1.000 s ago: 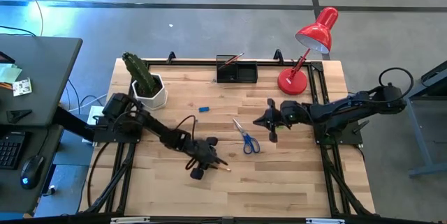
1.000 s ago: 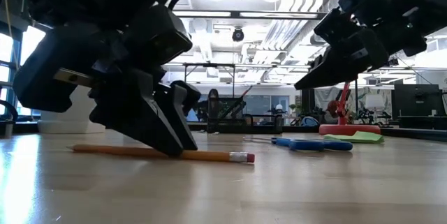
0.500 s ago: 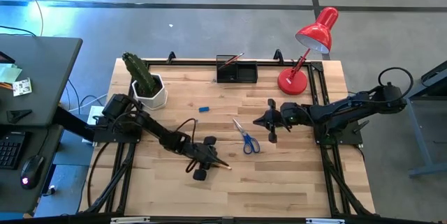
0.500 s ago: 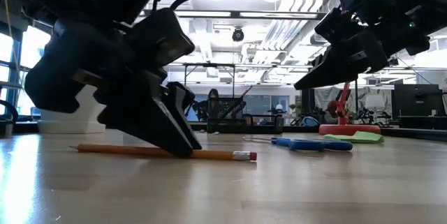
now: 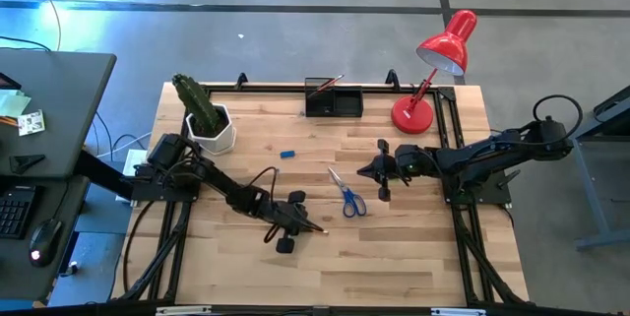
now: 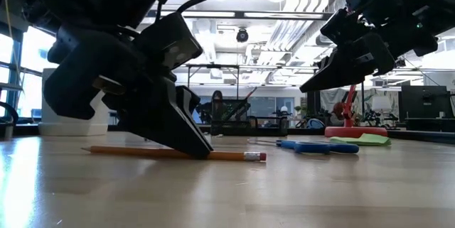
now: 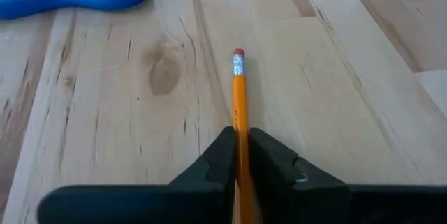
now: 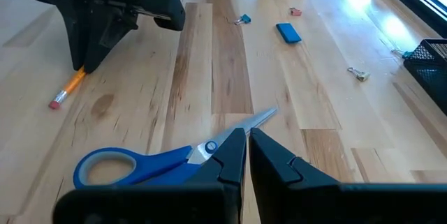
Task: Pick and place office supplies into organizer
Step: Put the yellow pencil into the top left section of the desk organizer
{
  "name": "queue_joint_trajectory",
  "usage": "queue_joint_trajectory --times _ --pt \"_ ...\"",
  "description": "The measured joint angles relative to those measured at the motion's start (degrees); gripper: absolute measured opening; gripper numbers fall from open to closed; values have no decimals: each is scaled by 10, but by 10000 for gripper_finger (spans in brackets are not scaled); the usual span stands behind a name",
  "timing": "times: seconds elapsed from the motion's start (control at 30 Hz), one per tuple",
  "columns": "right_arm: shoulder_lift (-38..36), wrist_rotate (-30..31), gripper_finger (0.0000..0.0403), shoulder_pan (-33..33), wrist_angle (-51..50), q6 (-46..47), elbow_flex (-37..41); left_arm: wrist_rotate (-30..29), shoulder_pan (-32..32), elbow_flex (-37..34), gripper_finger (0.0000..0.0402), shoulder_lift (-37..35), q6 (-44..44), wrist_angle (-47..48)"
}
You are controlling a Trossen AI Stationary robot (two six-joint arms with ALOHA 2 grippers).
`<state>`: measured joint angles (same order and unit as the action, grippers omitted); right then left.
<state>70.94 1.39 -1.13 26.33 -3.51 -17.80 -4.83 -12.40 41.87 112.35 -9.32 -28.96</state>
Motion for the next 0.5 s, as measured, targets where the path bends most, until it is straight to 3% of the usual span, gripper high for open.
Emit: queue_joint_trajectory --times 0.3,0.5 --pt "0 0 11 0 6 0 0 7 0 0 18 0 0 3" --pt "0 0 11 0 8 0 0 7 0 -3 47 2 0 -16"
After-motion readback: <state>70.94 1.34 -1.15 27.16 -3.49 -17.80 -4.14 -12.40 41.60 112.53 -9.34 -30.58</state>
